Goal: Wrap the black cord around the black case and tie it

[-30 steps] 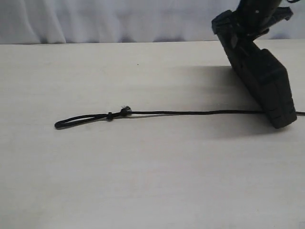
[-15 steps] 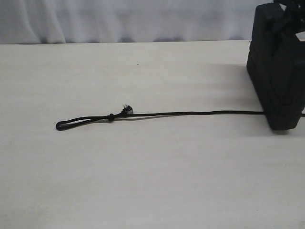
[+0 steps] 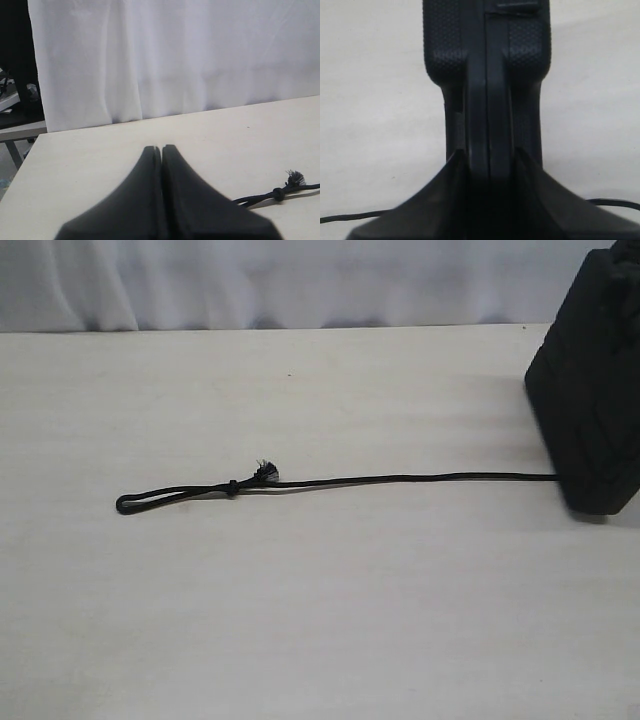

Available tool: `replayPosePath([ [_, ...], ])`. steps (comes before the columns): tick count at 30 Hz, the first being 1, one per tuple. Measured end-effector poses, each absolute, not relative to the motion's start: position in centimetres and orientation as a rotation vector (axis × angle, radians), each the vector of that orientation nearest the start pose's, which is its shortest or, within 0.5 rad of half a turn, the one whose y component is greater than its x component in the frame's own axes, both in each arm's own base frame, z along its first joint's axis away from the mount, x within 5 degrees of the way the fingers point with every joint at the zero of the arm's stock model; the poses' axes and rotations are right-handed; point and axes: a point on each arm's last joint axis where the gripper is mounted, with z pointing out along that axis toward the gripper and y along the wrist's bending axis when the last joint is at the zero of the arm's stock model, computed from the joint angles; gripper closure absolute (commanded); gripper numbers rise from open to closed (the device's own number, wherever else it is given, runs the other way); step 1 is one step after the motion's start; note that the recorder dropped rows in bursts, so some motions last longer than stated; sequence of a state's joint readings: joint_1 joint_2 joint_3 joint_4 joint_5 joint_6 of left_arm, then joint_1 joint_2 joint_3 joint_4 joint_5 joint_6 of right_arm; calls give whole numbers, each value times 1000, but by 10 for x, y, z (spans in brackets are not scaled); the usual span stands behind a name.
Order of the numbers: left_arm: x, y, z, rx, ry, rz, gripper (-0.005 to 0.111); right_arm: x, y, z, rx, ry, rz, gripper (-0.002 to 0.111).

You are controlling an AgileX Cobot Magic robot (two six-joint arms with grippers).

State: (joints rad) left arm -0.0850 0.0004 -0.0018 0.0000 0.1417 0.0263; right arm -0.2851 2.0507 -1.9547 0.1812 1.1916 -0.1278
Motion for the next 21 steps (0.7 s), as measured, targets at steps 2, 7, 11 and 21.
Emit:
replayPosePath([
  [2, 56, -5, 201, 90, 1622, -45, 107, 435, -112, 292, 263, 2728, 135, 104],
  [7, 56, -5, 201, 90, 1622, -45, 107, 434, -113, 291, 237, 2742, 62, 91],
  [11, 56, -5, 201, 90, 1622, -45, 107, 436, -105, 291, 197, 2750, 25, 88],
  [21, 56, -5, 200, 87, 1628, -50, 107, 444, -63, 293, 13, 2756, -31, 104],
])
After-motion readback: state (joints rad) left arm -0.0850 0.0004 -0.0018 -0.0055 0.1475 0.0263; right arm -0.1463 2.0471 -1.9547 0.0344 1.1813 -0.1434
